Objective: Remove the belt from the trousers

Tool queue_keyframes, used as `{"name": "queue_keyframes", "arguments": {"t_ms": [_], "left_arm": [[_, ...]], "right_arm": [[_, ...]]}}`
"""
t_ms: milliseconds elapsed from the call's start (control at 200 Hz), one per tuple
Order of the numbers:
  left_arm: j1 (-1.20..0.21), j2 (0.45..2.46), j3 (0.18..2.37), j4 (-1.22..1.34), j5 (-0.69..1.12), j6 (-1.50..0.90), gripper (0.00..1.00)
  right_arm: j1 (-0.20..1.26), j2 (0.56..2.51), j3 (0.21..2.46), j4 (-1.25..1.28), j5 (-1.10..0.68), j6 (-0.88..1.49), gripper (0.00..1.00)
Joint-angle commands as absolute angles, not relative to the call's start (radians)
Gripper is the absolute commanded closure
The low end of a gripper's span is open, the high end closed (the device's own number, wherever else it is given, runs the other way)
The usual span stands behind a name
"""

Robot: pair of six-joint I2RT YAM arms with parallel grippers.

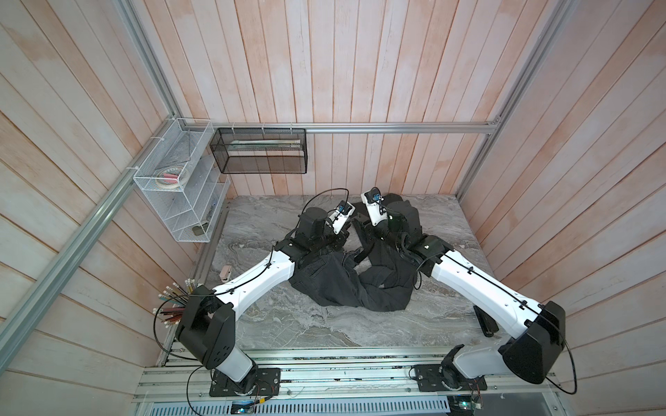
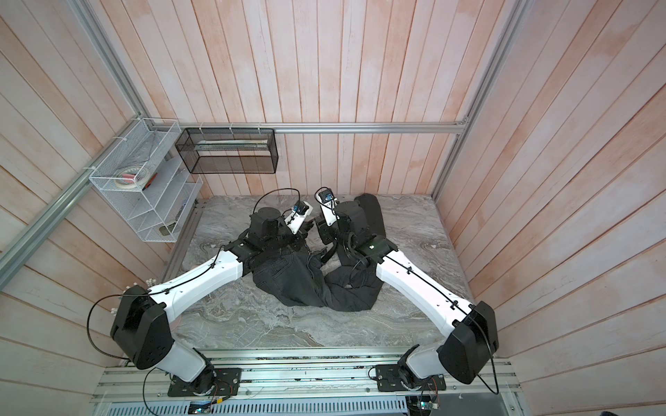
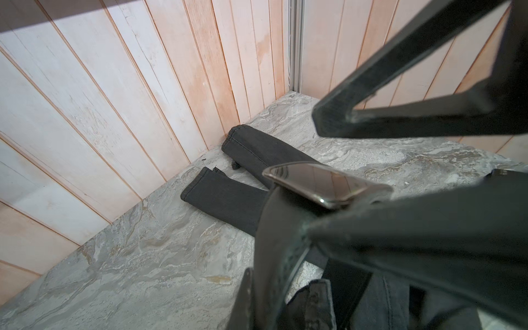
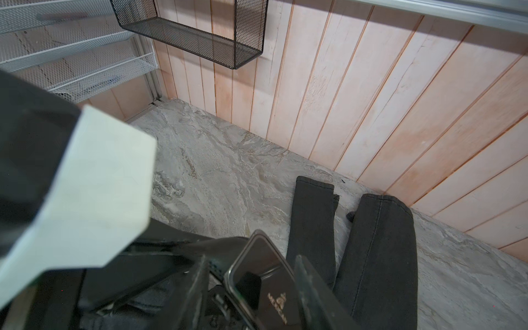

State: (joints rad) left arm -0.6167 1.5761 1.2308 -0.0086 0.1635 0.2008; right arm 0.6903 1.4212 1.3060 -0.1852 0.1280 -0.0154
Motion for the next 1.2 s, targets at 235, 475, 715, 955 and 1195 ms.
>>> {"name": "queue_keyframes", "arguments": {"t_ms": [235, 475, 715, 955, 1195], "left_arm": [[-0.617, 1.532, 1.271, 0.002, 0.173, 0.195, 1.0], [-0.617, 1.529, 1.268, -0.005, 0.172, 0.199, 1.0], [-0.615, 1.53, 1.275, -0.009, 0.195, 0.198, 1.0], [-0.615, 1.523, 1.285, -0.021, 0.205, 0.198, 1.0], [-0.615, 1.516, 1.287, -0.028, 0.206, 0.2, 1.0]], "right_arm": [[0.687, 1.499, 1.409, -0.32, 0.112, -0.063, 0.53], [0.687, 1.522, 1.421, -0.349, 0.086, -0.091, 0.46], [0.686, 1.499, 1.375, -0.313, 0.066, -0.151, 0.51], [0.686, 1.516, 1.357, -0.287, 0.087, -0.176, 0.72], [0.68, 1.508, 1.324, -0.241, 0.065, -0.159, 0.89]]}}
